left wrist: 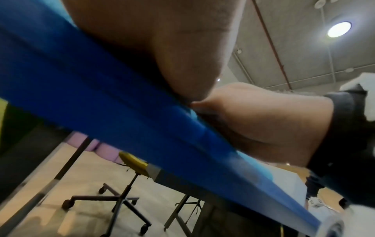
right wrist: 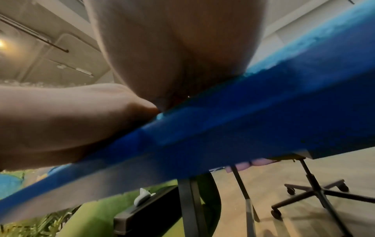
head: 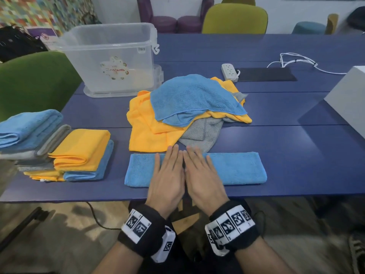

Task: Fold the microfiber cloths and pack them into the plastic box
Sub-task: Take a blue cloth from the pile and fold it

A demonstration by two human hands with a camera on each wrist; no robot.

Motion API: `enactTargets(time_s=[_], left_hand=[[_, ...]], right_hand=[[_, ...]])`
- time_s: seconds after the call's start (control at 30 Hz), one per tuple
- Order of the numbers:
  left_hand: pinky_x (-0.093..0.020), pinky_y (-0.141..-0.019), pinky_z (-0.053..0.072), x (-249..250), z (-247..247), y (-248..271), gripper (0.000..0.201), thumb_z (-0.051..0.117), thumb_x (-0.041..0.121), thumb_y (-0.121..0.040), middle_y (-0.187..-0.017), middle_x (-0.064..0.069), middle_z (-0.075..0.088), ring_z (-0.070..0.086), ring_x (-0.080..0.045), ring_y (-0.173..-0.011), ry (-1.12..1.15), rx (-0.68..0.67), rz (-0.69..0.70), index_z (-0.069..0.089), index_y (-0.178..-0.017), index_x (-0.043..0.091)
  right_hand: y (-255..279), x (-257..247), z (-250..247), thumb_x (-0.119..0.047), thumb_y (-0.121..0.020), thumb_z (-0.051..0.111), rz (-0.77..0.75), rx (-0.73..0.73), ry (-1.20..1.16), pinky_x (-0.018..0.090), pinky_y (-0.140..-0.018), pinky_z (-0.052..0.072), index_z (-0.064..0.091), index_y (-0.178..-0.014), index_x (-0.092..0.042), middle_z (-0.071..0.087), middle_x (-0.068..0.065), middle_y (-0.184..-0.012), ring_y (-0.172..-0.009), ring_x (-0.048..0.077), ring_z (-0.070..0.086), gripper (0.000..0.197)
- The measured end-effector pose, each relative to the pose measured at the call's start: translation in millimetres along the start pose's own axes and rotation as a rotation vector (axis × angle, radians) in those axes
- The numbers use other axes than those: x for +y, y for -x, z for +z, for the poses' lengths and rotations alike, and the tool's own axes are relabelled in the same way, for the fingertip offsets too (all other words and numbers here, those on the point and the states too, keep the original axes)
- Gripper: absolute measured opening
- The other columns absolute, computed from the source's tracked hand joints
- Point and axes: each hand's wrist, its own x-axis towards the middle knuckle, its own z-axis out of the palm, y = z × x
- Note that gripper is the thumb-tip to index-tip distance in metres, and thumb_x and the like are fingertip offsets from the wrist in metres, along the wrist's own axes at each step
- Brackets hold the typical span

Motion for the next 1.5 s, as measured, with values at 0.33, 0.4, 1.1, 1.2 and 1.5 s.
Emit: enactTargets(time_s=[0.33, 0.4, 1.1, 1.2, 1.5], left_hand=[[-0.045, -0.129, 0.003, -31, -6, 9, 0.073, 0.011, 0.052, -0.105, -0.172, -0.005, 0.013, 0.005, -0.019, -0.159, -0.037, -0.027, -0.23, 0.02, -0.163, 0.009], [-0.047, -0.129, 0.005, -44, -10, 14, 0.076, 0.011, 0.053, -0.104, -0.171, -0.008, 0.016, 0.009, -0.022, -0.159, -0.043, -0.004, -0.279, 0.023, -0.162, 0.006], [-0.049, -0.082, 0.054, -55, -68, 15, 0.071, 0.068, 0.076, -0.077, -0.101, -0.016, 0.063, 0.062, -0.038, -0.095, 0.181, -0.053, -0.91, 0.065, -0.092, 0.006], [-0.05, -0.087, 0.054, -54, -68, 13, 0.067, 0.076, 0.068, -0.074, -0.108, -0.015, 0.063, 0.061, -0.036, -0.103, 0.2, -0.062, -0.936, 0.065, -0.1, 0.008], [-0.041, -0.063, 0.054, -76, -78, 7, 0.057, 0.093, 0.049, -0.058, -0.082, -0.011, 0.073, 0.069, -0.031, -0.079, 0.526, -0.104, -0.957, 0.075, -0.087, 0.005]], right_hand=[[23, 67, -9, -0.05, -0.104, 0.007, 0.203, 0.059, 0.135, 0.04, -0.127, 0.001, 0.005, -0.163, -0.03, 0.001, -0.007, -0.17, -0.156, 0.013, -0.007, 0.062], [34, 95, -19, -0.05, -0.104, 0.009, 0.278, 0.096, 0.145, 0.04, -0.126, 0.005, 0.01, -0.163, -0.028, 0.007, -0.004, -0.17, -0.157, 0.015, -0.002, 0.063], [2, -16, 6, -0.046, -0.107, 0.014, -0.024, -0.001, 0.092, 0.047, -0.126, -0.006, 0.004, -0.163, -0.018, -0.009, -0.003, -0.17, -0.155, 0.016, -0.017, 0.064], [-3, -25, 21, -0.047, -0.107, 0.015, -0.047, -0.012, 0.112, 0.046, -0.125, -0.008, 0.006, -0.163, -0.017, -0.004, -0.001, -0.17, -0.156, 0.018, -0.013, 0.064], [-1, -26, 28, -0.044, -0.106, 0.017, -0.047, 0.033, 0.109, 0.049, -0.127, 0.008, 0.015, -0.162, -0.018, 0.009, 0.0, -0.17, -0.157, 0.02, 0.004, 0.062]])
